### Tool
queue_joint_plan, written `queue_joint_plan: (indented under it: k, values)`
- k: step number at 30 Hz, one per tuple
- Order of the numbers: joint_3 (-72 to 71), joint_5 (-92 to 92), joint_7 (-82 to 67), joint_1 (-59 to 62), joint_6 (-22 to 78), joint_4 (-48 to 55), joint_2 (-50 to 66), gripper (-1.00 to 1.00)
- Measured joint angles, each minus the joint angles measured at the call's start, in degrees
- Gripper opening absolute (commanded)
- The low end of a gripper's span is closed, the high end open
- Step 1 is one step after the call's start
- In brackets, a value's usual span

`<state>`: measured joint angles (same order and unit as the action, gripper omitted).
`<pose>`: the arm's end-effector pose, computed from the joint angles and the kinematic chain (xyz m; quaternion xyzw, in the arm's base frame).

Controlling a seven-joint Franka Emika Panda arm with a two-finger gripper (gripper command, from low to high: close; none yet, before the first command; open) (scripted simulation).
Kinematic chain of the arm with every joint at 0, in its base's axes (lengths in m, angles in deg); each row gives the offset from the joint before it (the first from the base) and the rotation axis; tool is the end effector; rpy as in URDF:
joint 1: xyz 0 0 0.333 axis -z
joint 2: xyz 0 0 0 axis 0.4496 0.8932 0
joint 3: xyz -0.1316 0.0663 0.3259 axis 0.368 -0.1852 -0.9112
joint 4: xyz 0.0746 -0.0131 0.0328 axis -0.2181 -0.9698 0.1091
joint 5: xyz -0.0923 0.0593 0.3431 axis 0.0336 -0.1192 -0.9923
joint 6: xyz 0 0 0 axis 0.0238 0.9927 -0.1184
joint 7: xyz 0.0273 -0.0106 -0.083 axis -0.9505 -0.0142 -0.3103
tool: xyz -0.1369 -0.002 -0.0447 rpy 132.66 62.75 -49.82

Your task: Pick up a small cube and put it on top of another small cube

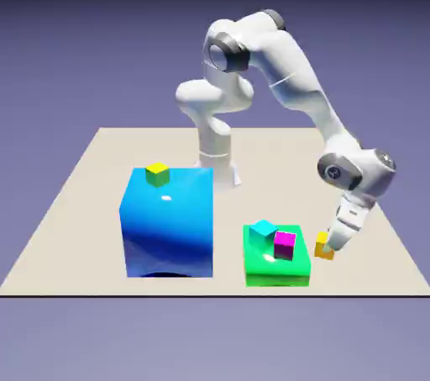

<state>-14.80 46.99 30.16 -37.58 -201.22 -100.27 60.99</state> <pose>0.4105 0.3221 0.1482 0.9627 0.1998 -0.1003 0.1527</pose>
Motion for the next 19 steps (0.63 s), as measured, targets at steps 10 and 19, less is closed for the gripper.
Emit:
queue_joint_plan:
  k: [10, 19]
  values:
    - [6.63, -20.59, -4.31, 5.38, 17.46, 7.50, -15.76, -1.00]
    - [12.04, -24.48, -3.19, 6.93, 12.26, 3.48, -16.29, 1.00]
